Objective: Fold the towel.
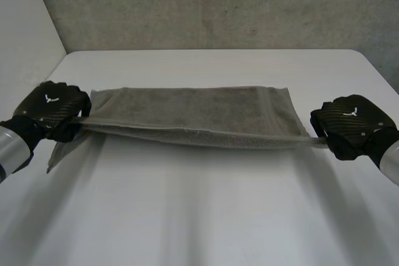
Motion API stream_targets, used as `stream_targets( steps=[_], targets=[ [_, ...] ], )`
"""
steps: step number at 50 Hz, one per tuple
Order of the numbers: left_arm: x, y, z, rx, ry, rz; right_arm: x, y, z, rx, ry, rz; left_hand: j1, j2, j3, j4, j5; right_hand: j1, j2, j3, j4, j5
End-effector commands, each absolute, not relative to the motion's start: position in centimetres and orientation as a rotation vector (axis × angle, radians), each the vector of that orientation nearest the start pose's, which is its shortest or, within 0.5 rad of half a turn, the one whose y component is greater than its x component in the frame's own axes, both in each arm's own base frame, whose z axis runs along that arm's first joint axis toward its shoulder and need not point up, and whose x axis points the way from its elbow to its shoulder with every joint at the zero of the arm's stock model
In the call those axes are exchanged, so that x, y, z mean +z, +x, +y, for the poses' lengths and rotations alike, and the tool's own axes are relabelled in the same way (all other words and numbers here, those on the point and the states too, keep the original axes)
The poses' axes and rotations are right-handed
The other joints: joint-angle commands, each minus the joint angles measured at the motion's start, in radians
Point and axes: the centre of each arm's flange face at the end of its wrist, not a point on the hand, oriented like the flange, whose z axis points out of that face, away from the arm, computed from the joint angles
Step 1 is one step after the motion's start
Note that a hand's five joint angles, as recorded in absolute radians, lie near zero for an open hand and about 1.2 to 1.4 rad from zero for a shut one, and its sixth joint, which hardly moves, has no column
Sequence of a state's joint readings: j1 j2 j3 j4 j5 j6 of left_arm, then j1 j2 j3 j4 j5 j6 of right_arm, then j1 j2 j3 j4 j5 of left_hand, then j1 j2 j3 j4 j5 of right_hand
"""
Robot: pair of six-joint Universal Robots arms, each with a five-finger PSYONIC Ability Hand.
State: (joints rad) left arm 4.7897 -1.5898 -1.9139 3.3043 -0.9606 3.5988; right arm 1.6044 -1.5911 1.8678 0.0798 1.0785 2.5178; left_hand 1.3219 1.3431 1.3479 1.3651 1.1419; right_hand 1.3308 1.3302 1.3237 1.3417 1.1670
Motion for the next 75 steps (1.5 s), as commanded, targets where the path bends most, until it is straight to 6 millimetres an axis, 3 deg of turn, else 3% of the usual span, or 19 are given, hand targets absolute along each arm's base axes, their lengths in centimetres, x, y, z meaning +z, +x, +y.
stream_targets(
  steps=[1,13,23,27,32,35,37,43,54,59,65,67,68,69,70,71,72,73,75],
  targets=[
    [23.1,-16.5,-26.3,-2.157,1.040,2.306,23.0,18.7,-22.5,-1.699,-1.114,2.152,0.074,0.053,0.048,0.031,0.080,0.065,0.066,0.073,0.055,0.055],
    [20.9,-16.4,-27.2,-2.079,1.018,2.430,20.0,18.9,-23.8,-1.593,-1.090,2.204,0.074,0.053,0.048,0.031,0.080,0.065,0.066,0.073,0.055,0.055],
    [21.9,-15.9,-28.7,-2.120,1.010,2.363,22.9,18.8,-25.9,-1.716,-1.007,2.148,0.074,0.053,0.048,0.031,0.080,0.065,0.066,0.073,0.055,0.055],
    [21.1,-16.0,-30.0,-2.102,1.018,2.394,23.3,19.1,-26.7,-1.739,-1.007,2.123,0.074,0.053,0.048,0.031,0.080,0.065,0.066,0.073,0.055,0.055],
    [19.9,-17.2,-34.0,-2.112,1.072,2.396,23.0,19.4,-30.0,-1.807,-0.977,2.107,0.074,0.053,0.048,0.031,0.080,0.065,0.066,0.073,0.055,0.055],
    [19.6,-17.7,-35.2,-2.122,1.092,2.382,22.9,20.6,-31.6,-1.855,-0.968,2.074,0.074,0.053,0.048,0.031,0.080,0.065,0.066,0.073,0.055,0.055],
    [18.7,-18.1,-37.7,-2.132,1.104,2.370,22.8,21.1,-32.4,-1.880,-0.968,2.057,0.074,0.053,0.048,0.031,0.080,0.065,0.066,0.073,0.055,0.055],
    [17.4,-19.6,-42.1,-2.200,1.153,2.291,21.1,22.9,-36.3,-1.909,-0.949,2.049,0.074,0.053,0.048,0.031,0.080,0.065,0.066,0.073,0.055,0.055],
    [14.3,-20.9,-47.3,-2.260,1.148,2.192,18.6,26.6,-41.7,-1.988,-0.893,1.997,0.074,0.053,0.048,0.031,0.080,0.065,0.066,0.073,0.055,0.055],
    [12.8,-21.0,-48.6,-2.264,1.121,2.171,17.4,27.3,-44.4,-2.058,-0.869,1.980,0.074,0.053,0.048,0.031,0.080,0.065,0.066,0.073,0.055,0.055],
    [11.4,-21.0,-49.2,-2.256,1.115,2.179,16.6,27.8,-45.4,-2.083,-0.867,1.960,0.048,0.027,0.022,0.005,0.054,0.065,0.066,0.073,0.055,0.055],
    [10.7,-20.9,-49.2,-2.243,1.116,2.193,15.9,28.1,-45.7,-2.084,-0.868,1.957,-0.168,-0.189,-0.193,-0.211,-0.162,0.065,0.066,0.073,0.055,0.055],
    [10.6,-20.9,-49.2,-2.239,1.116,2.199,15.9,28.1,-45.7,-2.084,-0.868,1.957,-0.436,-0.457,-0.462,-0.480,-0.431,0.065,0.066,0.073,0.055,0.055],
    [10.6,-20.9,-49.2,-2.239,1.116,2.199,15.6,28.1,-45.8,-2.083,-0.865,1.963,-0.439,-0.460,-0.465,-0.482,-0.434,0.065,0.066,0.073,0.055,0.055],
    [10.5,-21.0,-49.1,-2.236,1.116,2.203,15.6,28.1,-45.8,-2.083,-0.865,1.964,-0.712,-0.733,-0.738,-0.755,-0.707,0.065,0.066,0.073,0.055,0.055],
    [10.7,-21.0,-49.0,-2.236,1.116,2.203,15.4,28.0,-45.8,-2.081,-0.861,1.976,-0.974,-0.995,-1.000,-1.017,-0.968,-0.143,-0.142,-0.136,-0.154,-0.153],
    [10.7,-21.0,-49.0,-2.236,1.116,2.203,15.3,28.0,-45.8,-2.083,-0.858,1.985,-0.976,-0.997,-1.002,-1.019,-0.971,-0.528,-0.528,-0.521,-0.539,-0.539],
    [10.9,-21.0,-49.0,-2.235,1.113,2.207,15.3,28.0,-45.8,-2.083,-0.858,1.985,-1.147,-1.169,-1.173,-1.191,-1.142,-0.532,-0.532,-0.525,-0.543,-0.543],
    [11.2,-21.0,-48.9,-2.230,1.114,2.211,15.2,28.0,-45.7,-2.085,-0.855,2.002,-1.138,-1.159,-1.164,-1.181,-1.132,-0.813,-0.812,-0.806,-0.824,-0.824]
  ],
)
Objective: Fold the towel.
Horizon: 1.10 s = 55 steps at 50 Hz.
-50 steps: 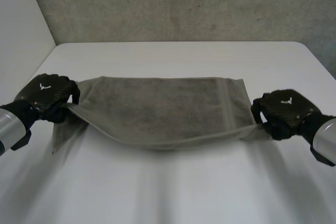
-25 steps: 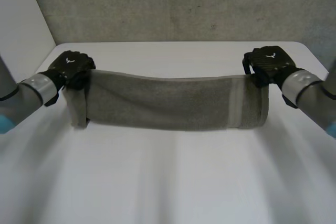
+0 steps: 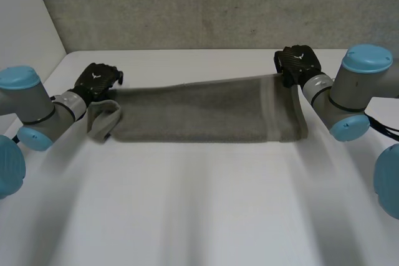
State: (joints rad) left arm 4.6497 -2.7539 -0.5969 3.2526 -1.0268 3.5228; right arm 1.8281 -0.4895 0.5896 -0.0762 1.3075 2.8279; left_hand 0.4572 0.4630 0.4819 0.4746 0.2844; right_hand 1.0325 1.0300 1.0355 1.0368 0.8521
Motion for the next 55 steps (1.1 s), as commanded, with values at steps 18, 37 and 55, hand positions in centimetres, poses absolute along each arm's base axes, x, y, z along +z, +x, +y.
stream_targets(
  steps=[18,37,55],
  targets=[
    [20.8,-20.9,-47.5,-2.377,1.025,2.212,23.1,28.4,-40.8,-2.112,-0.884,1.925,-0.273,-0.279,-0.298,-0.290,-0.275,-0.710,-0.707,-0.713,-0.714,-0.704],
    [17.6,-21.0,-40.2,-2.066,0.852,3.007,20.6,26.0,-32.7,-1.845,-0.982,2.082,-0.273,-0.279,-0.298,-0.290,-0.275,-0.710,-0.707,-0.713,-0.714,-0.704],
    [14.9,-19.1,-39.0,-2.028,0.667,2.675,16.9,25.9,-31.2,-1.764,-1.015,2.144,-0.273,-0.279,-0.298,-0.290,-0.275,-0.640,-0.637,-0.643,-0.644,-0.634]
  ],
)
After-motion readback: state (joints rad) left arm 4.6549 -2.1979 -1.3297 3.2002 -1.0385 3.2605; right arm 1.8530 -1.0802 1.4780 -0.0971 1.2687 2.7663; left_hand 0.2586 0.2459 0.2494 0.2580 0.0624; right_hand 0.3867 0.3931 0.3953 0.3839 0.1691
